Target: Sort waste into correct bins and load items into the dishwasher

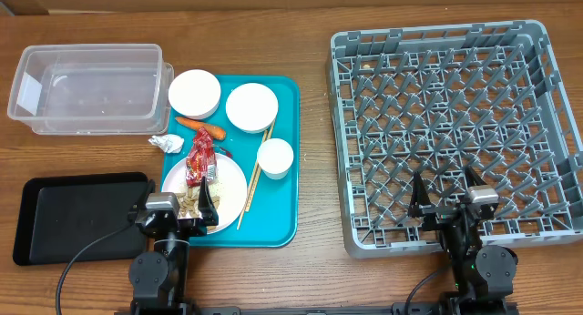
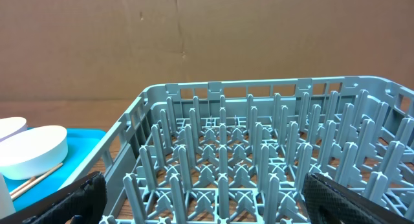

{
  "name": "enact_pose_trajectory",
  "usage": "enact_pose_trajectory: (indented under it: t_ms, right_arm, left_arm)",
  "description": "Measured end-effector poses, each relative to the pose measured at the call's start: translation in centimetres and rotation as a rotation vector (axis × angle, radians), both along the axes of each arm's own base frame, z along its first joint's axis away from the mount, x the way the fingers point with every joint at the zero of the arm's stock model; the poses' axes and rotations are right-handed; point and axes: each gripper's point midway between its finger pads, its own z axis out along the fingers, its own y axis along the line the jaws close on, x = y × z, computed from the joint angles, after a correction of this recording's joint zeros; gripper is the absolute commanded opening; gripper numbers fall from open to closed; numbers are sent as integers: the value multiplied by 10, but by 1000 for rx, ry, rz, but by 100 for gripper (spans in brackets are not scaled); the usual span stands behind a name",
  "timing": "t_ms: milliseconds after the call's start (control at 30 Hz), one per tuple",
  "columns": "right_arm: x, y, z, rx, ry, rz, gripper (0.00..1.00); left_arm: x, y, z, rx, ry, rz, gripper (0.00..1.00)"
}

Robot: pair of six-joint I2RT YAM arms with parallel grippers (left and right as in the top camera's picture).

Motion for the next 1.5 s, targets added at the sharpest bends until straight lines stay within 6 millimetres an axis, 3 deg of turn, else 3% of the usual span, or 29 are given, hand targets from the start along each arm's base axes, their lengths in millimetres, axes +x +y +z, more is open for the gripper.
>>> enact_pose_trajectory:
  t_ms: [333, 467, 667, 733, 867, 967, 1100, 1233, 1367, 1500]
  right_arm:
    - [0, -3, 0, -4, 0, -19, 100]
    - [0, -4, -1, 26, 6, -22, 100]
    - [-3, -5, -12, 38, 120, -31, 100]
    - [-4, -5, 1, 38, 134, -31, 100]
    - [-3, -5, 48, 40, 200, -34, 100]
    - [3, -5, 68, 35, 310, -37, 100]
    - [17, -4, 80, 23, 517, -41, 100]
    - [27, -1, 69, 19, 648, -34, 100]
    - [28, 4, 49, 25, 738, -7, 100]
    - [28, 6, 49, 29, 741, 2, 100]
  left_arm:
    - [0, 0, 0, 0, 0, 0, 100]
    - [1, 3, 12, -6, -47, 16, 100]
    - [-4, 5, 0, -58, 51, 33, 100]
    - [-6, 6, 12, -66, 70, 40, 100]
    - [-3, 7, 46, -63, 168, 54, 100]
    - [7, 8, 55, -54, 317, 63, 100]
    - [32, 8, 66, -40, 532, 71, 100]
    - [50, 8, 73, -35, 631, 74, 100]
    - [63, 8, 55, -32, 715, 76, 100]
    - [70, 8, 31, -26, 796, 82, 100]
